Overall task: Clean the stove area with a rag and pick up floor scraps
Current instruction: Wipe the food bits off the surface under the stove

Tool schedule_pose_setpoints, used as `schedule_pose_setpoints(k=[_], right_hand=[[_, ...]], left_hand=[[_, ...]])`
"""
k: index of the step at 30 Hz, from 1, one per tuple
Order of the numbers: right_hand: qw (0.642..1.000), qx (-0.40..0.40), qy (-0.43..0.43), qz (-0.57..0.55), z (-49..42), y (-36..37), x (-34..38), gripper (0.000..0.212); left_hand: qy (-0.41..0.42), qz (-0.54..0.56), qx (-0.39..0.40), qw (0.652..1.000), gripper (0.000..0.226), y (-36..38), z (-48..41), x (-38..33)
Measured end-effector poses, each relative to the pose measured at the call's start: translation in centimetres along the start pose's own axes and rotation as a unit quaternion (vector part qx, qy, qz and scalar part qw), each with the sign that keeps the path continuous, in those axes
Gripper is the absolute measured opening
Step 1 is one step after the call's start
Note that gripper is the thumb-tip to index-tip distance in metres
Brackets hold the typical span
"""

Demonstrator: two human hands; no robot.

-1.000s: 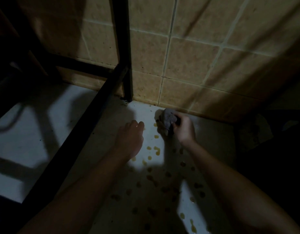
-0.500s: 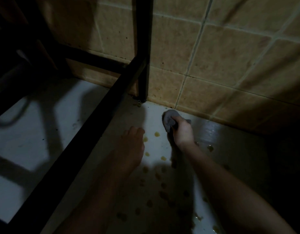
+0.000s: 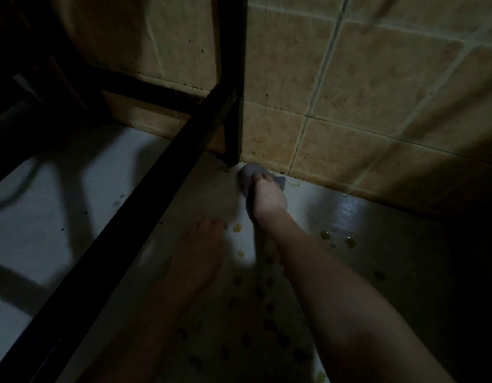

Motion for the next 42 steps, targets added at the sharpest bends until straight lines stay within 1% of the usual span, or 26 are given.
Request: schedule_pose_setpoints(k=[3,5,11,14,19,20,21,23,25,28,29,30,33,37,40,42], right_hand=[[0.999,-0.023,0.044,-0.005,0.5,-1.6,-2.7,0.042],[0.997,-0.041,0.064,-0.013,1.0,-2.9,-5.0,0.039],[0.98,-0.125,0.151,-0.028,4.6,-6.3,-11.7,0.026],[0.978,-0.14,0.152,-0.015,5.6,-7.2,-12.9,0.028],[0.971,-0.161,0.171,-0.042,5.4,-6.8,-12.1,0.029],[0.974,-0.156,0.159,-0.047,5.1,-6.4,-11.7,0.029],[0.981,-0.14,0.128,-0.037,4.8,-6.0,-10.9,0.031],[0.995,-0.091,0.05,-0.006,4.4,-4.9,-9.2,0.04],[0.999,-0.039,-0.001,0.008,4.3,-4.1,-8.1,0.043],[0.992,0.043,-0.107,0.054,4.9,-2.7,-6.2,0.045],[0.988,0.058,-0.129,0.057,5.3,-2.4,-5.9,0.045],[0.989,0.062,-0.13,0.043,5.8,-2.5,-5.9,0.044],[0.997,0.027,-0.066,-0.026,6.9,-3.9,-8.1,0.039],[0.999,-0.01,0.044,0.001,7.9,-6.6,-14.3,0.04],[0.986,-0.059,0.155,-0.031,9.6,-9.6,-20.7,0.037],[0.973,-0.085,0.211,-0.034,11.9,-11.4,-24.5,0.036]], left_hand=[[0.021,0.03,0.004,0.999,0.038,0.5,-0.1,-0.6],[0.029,0.04,-0.009,0.999,0.035,0.4,-0.3,-1.1],[0.05,0.061,-0.032,0.996,0.031,0.0,-0.4,-2.8],[0.057,0.066,-0.029,0.996,0.03,-0.2,-0.6,-2.9],[0.045,0.078,-0.035,0.995,0.029,-0.2,-0.2,-2.4],[0.04,0.081,-0.036,0.995,0.029,-0.2,-0.1,-2.2],[0.039,0.084,-0.036,0.995,0.029,-0.2,0.0,-2.2],[0.047,0.09,-0.038,0.994,0.029,-0.1,0.3,-2.2],[0.058,0.098,-0.037,0.993,0.029,0.0,0.6,-2.5],[0.087,0.104,-0.036,0.99,0.028,0.2,0.7,-3.6],[0.091,0.112,-0.032,0.989,0.027,0.3,0.6,-4.1],[0.091,0.121,-0.026,0.988,0.027,0.5,0.5,-4.6],[0.093,0.135,-0.016,0.986,0.027,1.2,0.6,-6.4],[0.117,0.134,-0.026,0.984,0.028,1.7,1.0,-8.5],[0.14,0.126,-0.036,0.981,0.029,1.7,1.1,-9.4],[0.149,0.123,-0.032,0.981,0.029,1.8,1.2,-9.8]])
Point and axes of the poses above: each hand's wrist, its own z-axis away from the middle knuckle, its own y-axis out of the palm, x = y × z, the point moved 8 cm from there along -z, towards the middle knuckle, and after that the axes turned 3 degrees about -x, right-handed, at the moved point
